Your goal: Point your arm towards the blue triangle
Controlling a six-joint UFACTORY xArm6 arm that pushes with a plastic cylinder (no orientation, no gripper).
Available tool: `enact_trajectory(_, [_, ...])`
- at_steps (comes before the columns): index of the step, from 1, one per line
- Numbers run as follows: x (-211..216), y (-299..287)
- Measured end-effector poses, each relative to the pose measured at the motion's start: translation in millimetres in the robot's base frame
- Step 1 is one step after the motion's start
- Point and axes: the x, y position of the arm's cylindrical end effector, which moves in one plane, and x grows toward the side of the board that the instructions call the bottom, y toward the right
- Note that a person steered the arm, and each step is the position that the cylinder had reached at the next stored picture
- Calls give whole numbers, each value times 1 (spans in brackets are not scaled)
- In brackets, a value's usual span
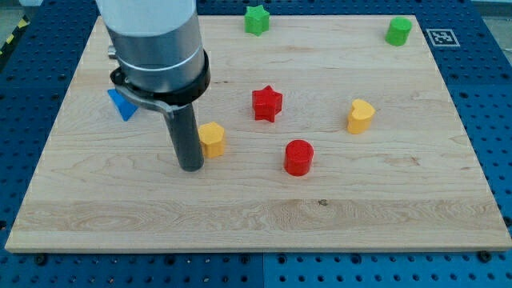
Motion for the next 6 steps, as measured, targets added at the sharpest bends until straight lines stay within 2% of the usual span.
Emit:
enact_trajectory(2, [-7, 44])
enact_trajectory(4, [-8, 42])
enact_trajectory(5, [-3, -18])
enact_trajectory(6, [-19, -107])
